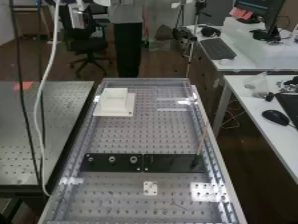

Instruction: Grab the chopstick and place it in the clear container

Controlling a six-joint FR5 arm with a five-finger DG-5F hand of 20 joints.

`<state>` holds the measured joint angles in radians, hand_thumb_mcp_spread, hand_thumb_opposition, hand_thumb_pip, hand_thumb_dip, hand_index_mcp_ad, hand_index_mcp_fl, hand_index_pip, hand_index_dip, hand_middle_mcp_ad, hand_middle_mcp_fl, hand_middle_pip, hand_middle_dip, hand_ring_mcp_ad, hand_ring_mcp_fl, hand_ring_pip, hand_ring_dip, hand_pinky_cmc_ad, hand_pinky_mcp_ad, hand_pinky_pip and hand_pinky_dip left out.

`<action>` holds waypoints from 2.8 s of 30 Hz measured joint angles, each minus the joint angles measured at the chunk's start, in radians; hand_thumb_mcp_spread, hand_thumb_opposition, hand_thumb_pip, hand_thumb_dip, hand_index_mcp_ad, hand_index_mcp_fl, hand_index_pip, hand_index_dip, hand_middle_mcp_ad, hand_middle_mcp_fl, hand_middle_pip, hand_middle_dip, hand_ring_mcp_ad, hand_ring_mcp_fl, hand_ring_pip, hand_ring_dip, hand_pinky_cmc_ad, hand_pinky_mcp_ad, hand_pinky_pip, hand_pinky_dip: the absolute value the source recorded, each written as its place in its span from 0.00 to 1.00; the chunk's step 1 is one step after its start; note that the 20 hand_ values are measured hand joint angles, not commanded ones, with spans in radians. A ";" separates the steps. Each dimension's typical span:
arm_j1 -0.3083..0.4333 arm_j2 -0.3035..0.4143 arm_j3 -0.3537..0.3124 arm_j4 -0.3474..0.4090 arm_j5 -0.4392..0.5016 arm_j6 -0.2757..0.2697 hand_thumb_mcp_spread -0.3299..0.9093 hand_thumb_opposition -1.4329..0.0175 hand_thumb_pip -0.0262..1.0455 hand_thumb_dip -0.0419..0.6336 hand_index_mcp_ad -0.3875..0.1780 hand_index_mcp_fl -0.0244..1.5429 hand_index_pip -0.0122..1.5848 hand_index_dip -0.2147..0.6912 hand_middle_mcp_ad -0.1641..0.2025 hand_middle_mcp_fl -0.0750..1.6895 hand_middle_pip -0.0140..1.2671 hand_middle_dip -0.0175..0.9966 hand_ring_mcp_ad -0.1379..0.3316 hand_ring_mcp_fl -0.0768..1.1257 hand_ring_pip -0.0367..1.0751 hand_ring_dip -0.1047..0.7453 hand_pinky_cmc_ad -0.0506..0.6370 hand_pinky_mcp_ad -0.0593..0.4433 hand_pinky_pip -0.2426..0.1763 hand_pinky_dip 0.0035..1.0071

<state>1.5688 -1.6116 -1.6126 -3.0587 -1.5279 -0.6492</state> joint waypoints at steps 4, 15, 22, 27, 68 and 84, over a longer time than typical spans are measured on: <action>0.000 -0.010 -0.024 0.034 0.016 0.012 0.26 0.98 0.03 0.07 0.59 0.01 0.01 0.26 0.62 0.04 0.02 0.05 0.32 0.08 0.05 0.16 0.14 0.19 0.55 0.01; -0.012 -0.046 -0.050 0.072 0.017 0.118 0.50 0.61 0.22 0.12 0.44 0.06 0.03 0.35 0.62 0.04 0.10 0.10 0.41 0.08 0.09 0.16 0.57 0.69 0.55 0.15; -0.042 -0.095 -0.104 0.216 0.012 0.369 0.54 0.55 0.33 0.14 0.44 0.15 0.04 0.44 0.63 0.14 0.11 0.18 0.44 0.08 0.11 0.17 0.70 0.77 0.51 0.18; -0.077 -0.149 -0.124 0.325 0.011 0.574 0.57 0.51 0.50 0.26 0.44 0.26 0.04 0.60 0.62 0.24 0.12 0.35 0.45 0.08 0.13 0.22 0.70 0.76 0.48 0.18; -0.150 -0.510 -0.007 0.479 0.121 1.105 0.60 0.41 0.70 0.61 0.38 0.38 0.35 0.51 0.44 0.42 0.11 0.71 0.45 0.21 0.12 0.46 0.65 0.76 0.43 0.17; -0.176 -0.448 0.024 0.456 0.083 1.007 0.60 0.41 0.68 0.61 0.35 0.38 0.26 0.51 0.55 0.42 0.11 0.71 0.43 0.23 0.13 0.46 0.65 0.76 0.43 0.17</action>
<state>1.3929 -2.0601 -1.5884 -2.6027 -1.4447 0.3574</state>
